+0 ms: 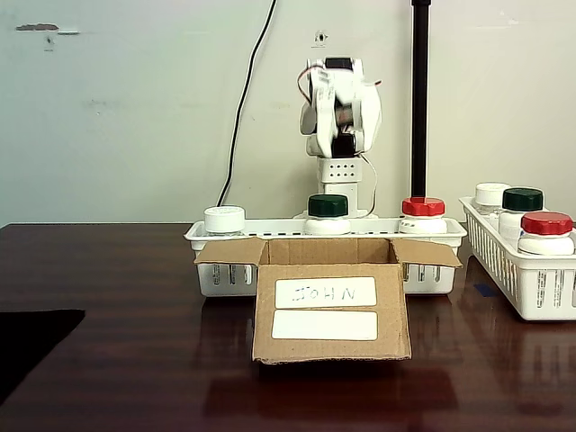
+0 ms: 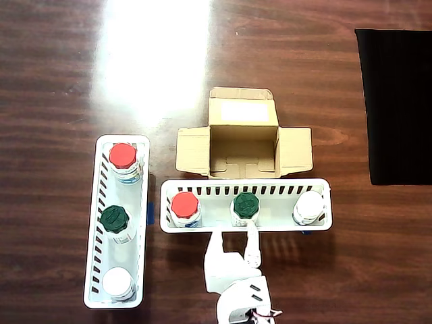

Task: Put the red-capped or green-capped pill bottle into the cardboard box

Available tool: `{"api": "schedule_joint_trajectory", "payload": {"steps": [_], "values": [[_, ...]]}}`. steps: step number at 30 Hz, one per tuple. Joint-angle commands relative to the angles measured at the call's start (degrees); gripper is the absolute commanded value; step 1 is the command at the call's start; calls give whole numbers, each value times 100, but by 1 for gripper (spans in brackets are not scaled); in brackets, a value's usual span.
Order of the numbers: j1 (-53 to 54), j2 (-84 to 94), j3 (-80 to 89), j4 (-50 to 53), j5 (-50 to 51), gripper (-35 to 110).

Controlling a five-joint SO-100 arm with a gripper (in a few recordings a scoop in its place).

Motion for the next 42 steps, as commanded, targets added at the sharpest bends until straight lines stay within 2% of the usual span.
{"api": "schedule_joint_trajectory", "payload": {"steps": [1, 8, 15, 28, 42], "values": [[-686, -1046, -800, -800, -211, 62], [-1310, -3129, -1125, -3023, -352, 64], [-1714, -5581, -2549, -4166, -615, 64], [-1758, -8402, -5361, -4280, -677, 66], [-1960, -9659, -6091, -4588, -729, 66]]}}
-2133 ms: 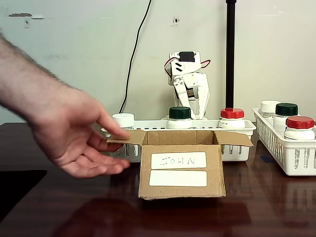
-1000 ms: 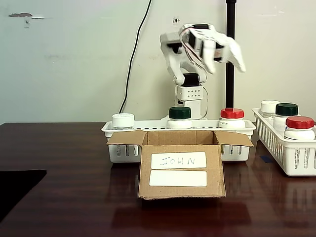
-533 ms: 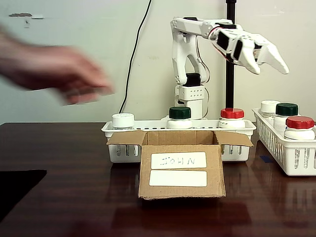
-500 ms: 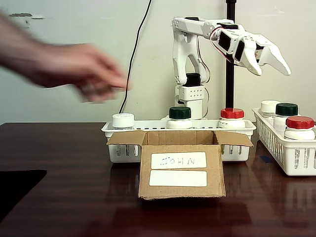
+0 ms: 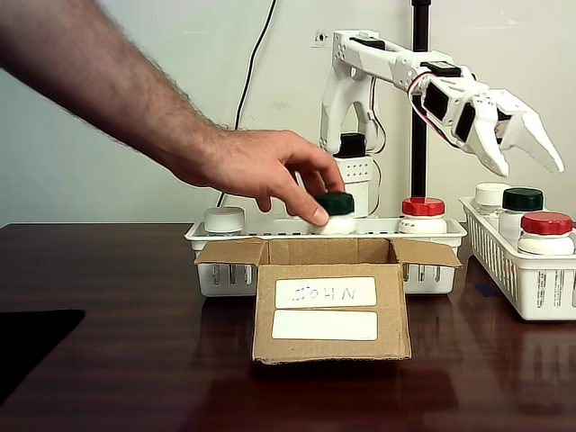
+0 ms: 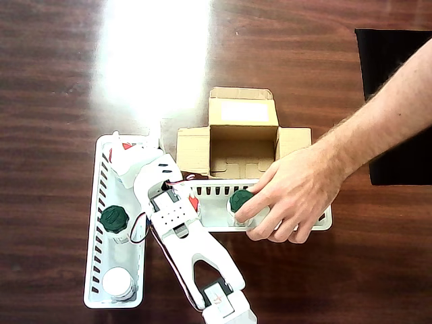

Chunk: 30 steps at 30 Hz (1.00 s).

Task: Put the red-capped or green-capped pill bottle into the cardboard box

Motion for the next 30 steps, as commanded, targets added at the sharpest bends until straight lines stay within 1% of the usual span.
{"api": "schedule_joint_trajectory", "payload": {"steps": [1, 10, 19, 30], "values": [[-229, 229, -255, -176, -9, 66], [-545, 431, 483, -220, -167, 66], [-483, 545, 1257, -738, -18, 66], [-369, -53, 1213, -1283, 62, 64]]}}
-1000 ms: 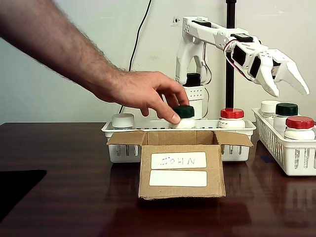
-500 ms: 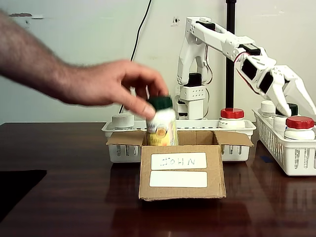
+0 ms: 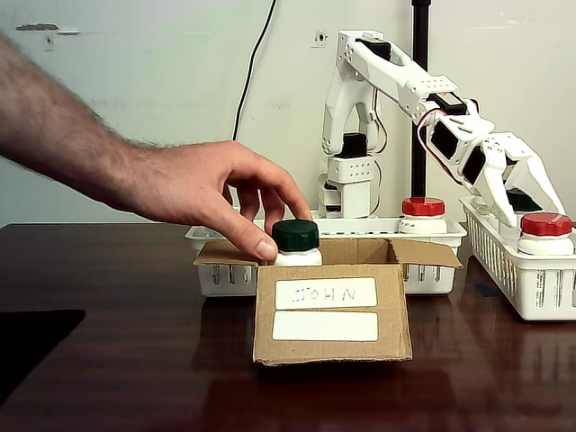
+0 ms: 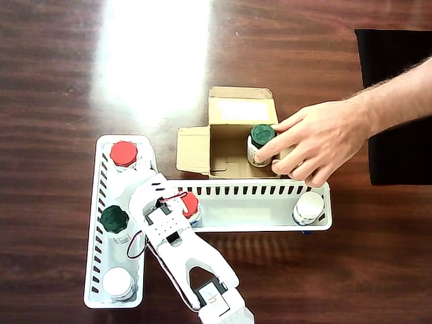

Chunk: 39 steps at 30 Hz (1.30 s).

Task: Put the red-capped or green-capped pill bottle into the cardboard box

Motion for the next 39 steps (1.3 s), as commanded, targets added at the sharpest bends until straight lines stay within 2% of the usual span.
{"api": "schedule_joint_trajectory", "payload": {"steps": [1, 6, 8, 11, 17, 19, 25, 28, 35, 39], "values": [[-35, 26, -114, -352, 105, 64], [-79, -193, -255, -396, 70, 63], [-97, -193, -255, -396, 62, 58], [-97, -193, -237, -396, 70, 43], [-88, -35, -229, -378, 35, 3], [-53, 97, -229, -308, 26, -3], [-26, 396, -229, -79, -97, 1], [-70, 642, -158, 229, -114, 8], [-185, 1521, 211, 800, -211, 47], [-237, 1679, 176, 984, -316, 64]]}}
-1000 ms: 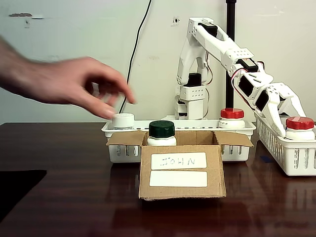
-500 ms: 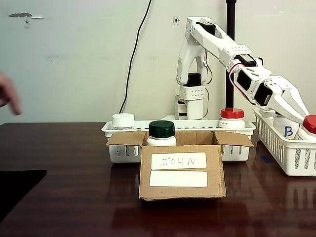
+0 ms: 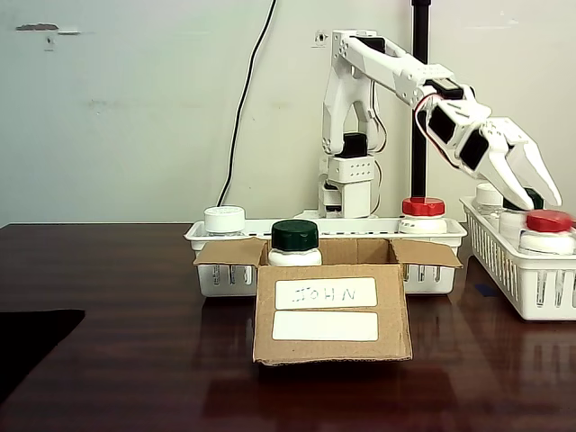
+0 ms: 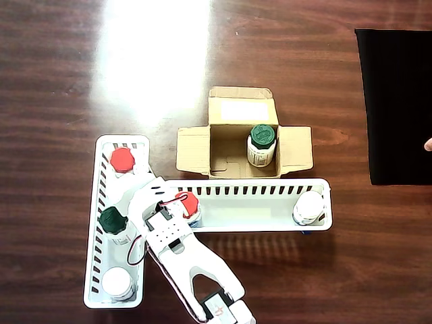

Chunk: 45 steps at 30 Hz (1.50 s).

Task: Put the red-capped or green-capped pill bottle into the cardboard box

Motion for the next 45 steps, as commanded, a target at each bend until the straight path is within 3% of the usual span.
{"api": "schedule_joint_trajectory", "payload": {"steps": [1, 37, 40, 45], "values": [[-132, 756, -53, 123, -18, 67], [-53, -1230, -1028, -633, 141, 68], [-70, -1266, -993, -633, 167, 59], [-62, -1195, -993, -642, 70, 20]]}}
